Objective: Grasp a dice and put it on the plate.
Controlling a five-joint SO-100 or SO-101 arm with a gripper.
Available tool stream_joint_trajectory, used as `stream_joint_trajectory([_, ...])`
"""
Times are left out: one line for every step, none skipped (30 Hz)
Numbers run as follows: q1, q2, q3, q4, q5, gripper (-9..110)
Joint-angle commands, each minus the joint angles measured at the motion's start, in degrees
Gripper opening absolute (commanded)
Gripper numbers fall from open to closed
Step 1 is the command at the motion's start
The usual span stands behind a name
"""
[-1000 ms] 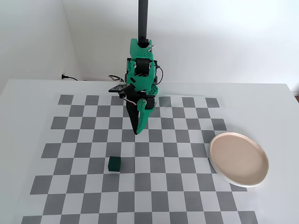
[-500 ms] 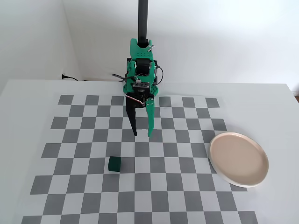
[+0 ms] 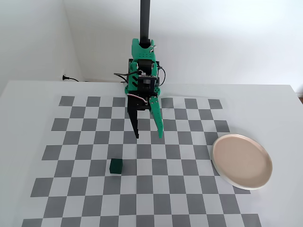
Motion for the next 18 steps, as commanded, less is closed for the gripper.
stream_joint_trajectory([-0.44, -2.55, -2.9, -3.78, -0.97, 23])
stream_joint_trajectory([-0.35, -3.78, -3.6, -4.83, -0.97, 23])
stream_joint_trajectory([-0.26, -5.45, -4.66, -5.45, -0.97, 23])
stream_joint_trajectory([0.0, -7.65, -6.42, -5.45, -0.88, 24])
stream_joint_trajectory([0.35, -10.46, -8.88, -5.36, -0.62, 24])
stream_joint_trajectory([0.79, -14.15, -11.78, -5.45, -0.09, 24])
stream_joint_trajectory([1.23, -18.28, -14.94, -5.71, 0.53, 24])
stream_joint_trajectory([1.93, -22.85, -18.63, -6.06, 1.23, 24])
stream_joint_trajectory([2.72, -27.33, -22.24, -6.33, 1.93, 23])
stream_joint_trajectory([3.43, -31.11, -25.58, -6.5, 2.29, 23])
stream_joint_trajectory([4.31, -34.01, -28.04, -6.77, 2.37, 23])
stream_joint_trajectory([5.19, -35.86, -29.44, -7.47, 2.02, 23])
stream_joint_trajectory([5.8, -37.09, -30.15, -8.88, 1.49, 23])
stream_joint_trajectory([6.59, -38.14, -30.32, -10.55, 0.79, 23])
stream_joint_trajectory([7.29, -39.2, -30.59, -11.95, 0.18, 23])
stream_joint_trajectory([8.0, -40.43, -31.11, -12.57, -0.35, 23])
stream_joint_trajectory([8.61, -41.84, -31.9, -12.83, -0.53, 23])
stream_joint_trajectory([9.23, -43.07, -32.61, -13.18, -0.7, 23])
